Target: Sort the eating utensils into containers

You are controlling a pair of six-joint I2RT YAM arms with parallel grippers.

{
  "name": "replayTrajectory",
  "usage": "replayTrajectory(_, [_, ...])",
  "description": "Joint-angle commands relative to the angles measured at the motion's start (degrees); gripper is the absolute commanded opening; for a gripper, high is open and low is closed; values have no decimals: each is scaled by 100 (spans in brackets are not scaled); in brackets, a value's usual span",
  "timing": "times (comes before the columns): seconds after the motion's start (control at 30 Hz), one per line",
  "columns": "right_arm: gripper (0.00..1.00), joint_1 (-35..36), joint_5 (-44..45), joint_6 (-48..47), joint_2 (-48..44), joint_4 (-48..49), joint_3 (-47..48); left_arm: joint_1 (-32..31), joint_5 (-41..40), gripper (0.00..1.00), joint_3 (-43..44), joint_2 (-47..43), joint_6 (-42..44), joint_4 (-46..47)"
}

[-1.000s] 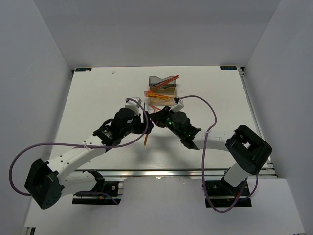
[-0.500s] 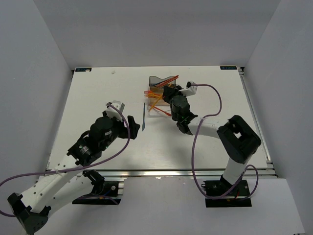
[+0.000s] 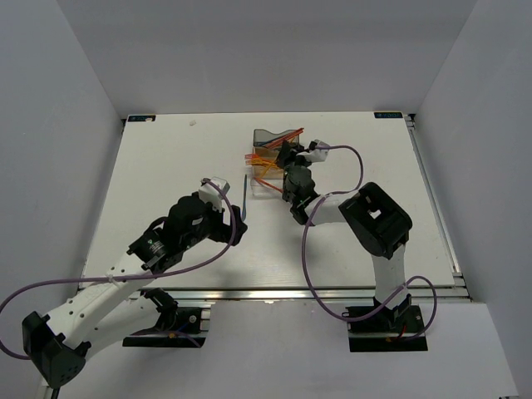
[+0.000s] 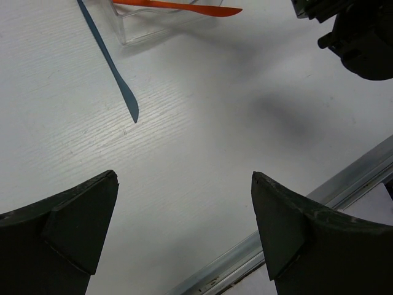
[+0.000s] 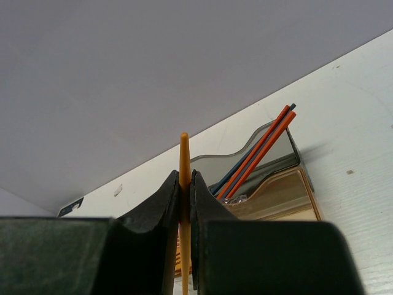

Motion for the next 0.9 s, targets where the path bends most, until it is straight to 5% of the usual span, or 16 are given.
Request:
replayTrajectory(0.0, [0,-31,295,-263,83,787,204,-25,144,98,-24,-127,59,92])
replayTrajectory(0.33, [2,65,32,352,198,1244,-525,-17,206,98,-23,-83,59,92])
replayTrajectory(0.47, [20,101,-346,273,128,1271,-718,-25,241,98,-23,-57,76,74])
replayTrajectory(0.5, [36,101,-416,282,75,1253,-762,-25,241,98,-23,-57,67,74])
replayTrajectory(0.6, [55,109,-470,229,-162,1314,-1007,-25,206,98,-23,-101,67,65])
replayTrajectory(0.7, [64,127,-461,80,-443,1350,-1227,-25,170,98,-32,-145,76,65])
replayTrajectory(0.87, [67,127,-373,-96,-874,1499,-1597,-25,170,98,-24,-136,67,56])
